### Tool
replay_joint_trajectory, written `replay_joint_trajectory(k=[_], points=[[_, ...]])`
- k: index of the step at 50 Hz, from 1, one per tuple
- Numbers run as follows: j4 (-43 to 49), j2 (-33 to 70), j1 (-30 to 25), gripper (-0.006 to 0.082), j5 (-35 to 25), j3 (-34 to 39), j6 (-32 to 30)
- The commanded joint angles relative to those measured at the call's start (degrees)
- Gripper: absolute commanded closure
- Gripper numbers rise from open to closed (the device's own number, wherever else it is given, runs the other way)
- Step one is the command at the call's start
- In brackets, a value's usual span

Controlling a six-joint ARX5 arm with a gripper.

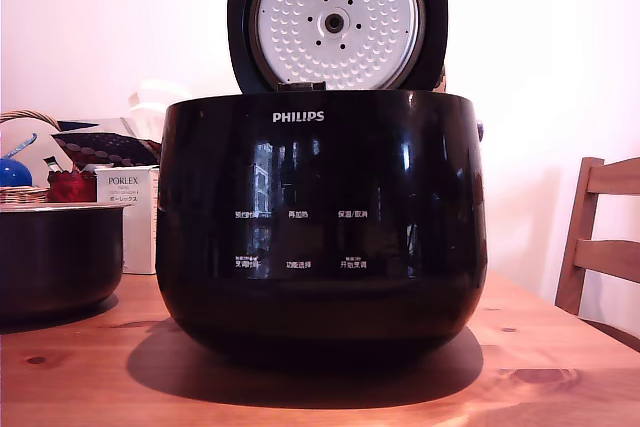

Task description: Pick up the metallic pot next to the rice cooker

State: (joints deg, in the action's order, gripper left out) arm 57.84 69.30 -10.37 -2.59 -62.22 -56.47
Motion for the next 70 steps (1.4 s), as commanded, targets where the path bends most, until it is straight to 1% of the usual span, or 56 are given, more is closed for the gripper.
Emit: replay_joint_trajectory(k=[1,16,23,30,38,52,70], points=[[-0.8,2.9,1.1,0.0480,0.1,-0.4,-1.0],[-3.1,12.9,4.9,0.0479,0.0,-5.5,-2.2],[-3.7,16.6,5.4,0.0479,-0.8,-8.0,-2.6],[-3.6,19.7,5.9,0.0479,-1.1,-8.8,-2.7],[-3.3,21.2,5.9,0.0479,-1.6,-8.8,-2.7],[-3.7,21.9,5.9,0.0478,-4.4,-8.8,-2.7],[-3.8,24.8,5.9,0.0477,-4.7,-8.8,-2.6]])
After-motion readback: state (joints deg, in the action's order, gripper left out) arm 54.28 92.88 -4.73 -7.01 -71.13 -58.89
